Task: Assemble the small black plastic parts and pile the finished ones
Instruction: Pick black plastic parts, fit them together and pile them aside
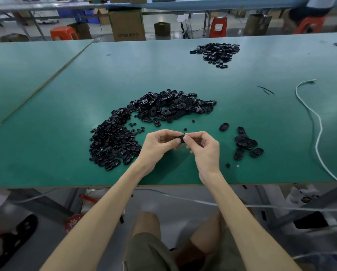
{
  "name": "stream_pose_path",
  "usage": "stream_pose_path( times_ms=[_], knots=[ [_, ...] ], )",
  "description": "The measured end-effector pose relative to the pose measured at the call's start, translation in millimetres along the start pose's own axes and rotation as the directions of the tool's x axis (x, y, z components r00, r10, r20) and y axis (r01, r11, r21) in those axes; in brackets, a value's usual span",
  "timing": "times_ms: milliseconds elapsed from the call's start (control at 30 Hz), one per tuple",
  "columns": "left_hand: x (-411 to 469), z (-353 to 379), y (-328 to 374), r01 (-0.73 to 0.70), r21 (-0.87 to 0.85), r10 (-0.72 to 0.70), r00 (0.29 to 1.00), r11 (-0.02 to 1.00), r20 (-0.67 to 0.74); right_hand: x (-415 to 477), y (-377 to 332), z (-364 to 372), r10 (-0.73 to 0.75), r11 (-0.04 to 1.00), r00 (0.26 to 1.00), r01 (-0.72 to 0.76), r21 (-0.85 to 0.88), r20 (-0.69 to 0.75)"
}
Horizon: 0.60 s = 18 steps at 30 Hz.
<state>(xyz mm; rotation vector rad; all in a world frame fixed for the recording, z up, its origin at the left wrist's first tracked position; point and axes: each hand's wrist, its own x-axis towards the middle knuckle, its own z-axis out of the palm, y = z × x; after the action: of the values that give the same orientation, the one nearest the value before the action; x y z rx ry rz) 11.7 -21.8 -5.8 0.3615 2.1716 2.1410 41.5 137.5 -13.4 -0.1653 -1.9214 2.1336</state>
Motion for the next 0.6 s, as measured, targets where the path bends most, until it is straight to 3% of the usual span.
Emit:
stream_pose_path(
  times_ms=[467,600],
  knots=[
    [0,5,-1,-0.016,0.046,0.017,1.000,0.999,-0.024,1,-1,1,0.006,1.000,1.000,-0.006,-0.026,-0.003],
    [8,10,10,-0.053,0.171,0.058,0.998,0.984,-0.023,1,-1,2,0.013,1.000,0.999,-0.013,-0.005,-0.048]
  ],
)
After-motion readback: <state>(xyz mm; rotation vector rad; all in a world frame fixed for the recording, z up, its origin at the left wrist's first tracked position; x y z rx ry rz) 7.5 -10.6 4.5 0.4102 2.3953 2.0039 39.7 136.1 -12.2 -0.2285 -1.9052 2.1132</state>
